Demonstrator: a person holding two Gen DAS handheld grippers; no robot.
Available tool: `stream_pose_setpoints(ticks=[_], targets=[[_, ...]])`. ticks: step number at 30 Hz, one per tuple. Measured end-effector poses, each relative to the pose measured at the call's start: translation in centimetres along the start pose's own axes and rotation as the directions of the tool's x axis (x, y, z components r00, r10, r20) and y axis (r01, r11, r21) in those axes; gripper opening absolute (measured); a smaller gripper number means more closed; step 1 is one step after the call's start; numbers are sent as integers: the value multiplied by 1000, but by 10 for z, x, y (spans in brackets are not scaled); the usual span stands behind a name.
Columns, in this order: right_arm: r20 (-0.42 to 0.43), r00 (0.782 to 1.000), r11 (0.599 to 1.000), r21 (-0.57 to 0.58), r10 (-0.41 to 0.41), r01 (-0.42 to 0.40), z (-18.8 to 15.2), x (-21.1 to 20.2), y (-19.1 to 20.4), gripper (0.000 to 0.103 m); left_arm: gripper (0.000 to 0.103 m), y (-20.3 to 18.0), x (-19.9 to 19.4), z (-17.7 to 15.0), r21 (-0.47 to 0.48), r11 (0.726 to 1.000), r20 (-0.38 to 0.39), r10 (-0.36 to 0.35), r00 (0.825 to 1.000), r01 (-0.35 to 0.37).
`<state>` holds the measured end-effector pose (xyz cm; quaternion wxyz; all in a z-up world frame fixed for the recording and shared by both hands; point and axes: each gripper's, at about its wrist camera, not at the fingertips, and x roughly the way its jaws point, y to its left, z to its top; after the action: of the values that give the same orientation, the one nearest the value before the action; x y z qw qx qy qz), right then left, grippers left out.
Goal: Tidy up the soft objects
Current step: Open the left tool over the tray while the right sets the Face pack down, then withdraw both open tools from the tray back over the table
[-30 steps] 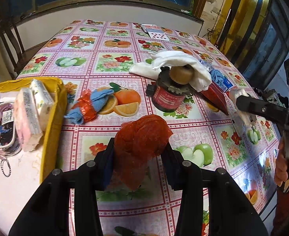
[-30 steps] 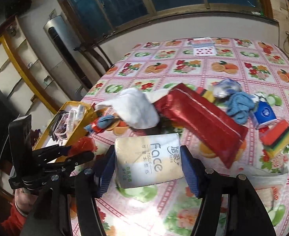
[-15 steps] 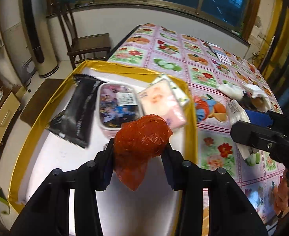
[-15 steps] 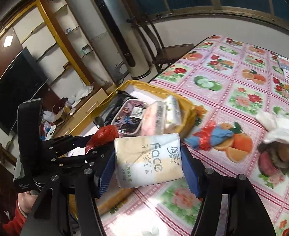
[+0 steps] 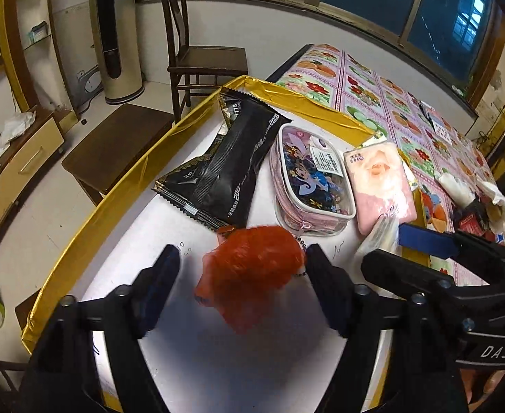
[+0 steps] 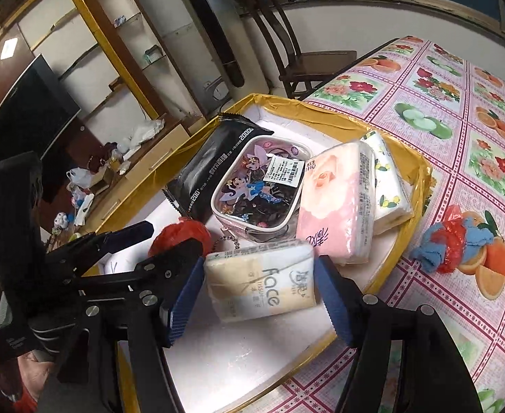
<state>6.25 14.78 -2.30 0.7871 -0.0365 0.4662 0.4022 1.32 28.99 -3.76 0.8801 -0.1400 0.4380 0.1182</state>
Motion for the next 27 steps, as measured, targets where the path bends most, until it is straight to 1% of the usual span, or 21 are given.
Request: stream_pose_setpoints(ticks=[1,3,5,7,9,12,14,17,19,22,24,27], targets=[[8,1000,1000,12,4,-4,-1,-4,-3,69,82,1,-2,0,-10,1000,8,-4,1000,4],[23,1000,999,32,11,-12,-4,-15,-7,69,82,0,-6,-2,-16,1000,19,15,1000,-15],[48,999,998,60,27,-30,-12,-30,-13,70,82,-1,-14,-4,-17,1000,31,10,999,-9],[85,995,995,77,49,-56,-25,-51,-18,72,82,-6,-26,-9,-13,1000,68,15,998,-14],[131,991,996,78,36,-47,-43,-74,-24,74,82,-17,-38,-15,3,999,119,41,992,-42],[216,975,997,65,-53,39,-75,-110,-35,78,82,-41,-52,-24,41,998,181,42,983,-50],[269,952,989,66,-146,133,-100,-134,-45,82,82,-59,-58,-32,58,998,213,25,977,-38],[297,920,966,94,-256,239,-132,-162,-64,82,82,-91,-63,-42,93,995,244,1,970,-25],[297,904,951,127,-307,282,-150,-177,-79,82,82,-115,-62,-46,129,992,249,-20,968,-13],[300,883,930,189,-360,315,-173,-198,-100,83,82,-149,-59,-52,178,984,235,-61,970,19],[307,870,916,240,-385,321,-188,-214,-116,84,82,-169,-58,-56,216,976,233,-73,970,22],[315,858,899,305,-406,314,-203,-231,-137,85,82,-195,-59,-64,263,965,232,-78,970,14]])
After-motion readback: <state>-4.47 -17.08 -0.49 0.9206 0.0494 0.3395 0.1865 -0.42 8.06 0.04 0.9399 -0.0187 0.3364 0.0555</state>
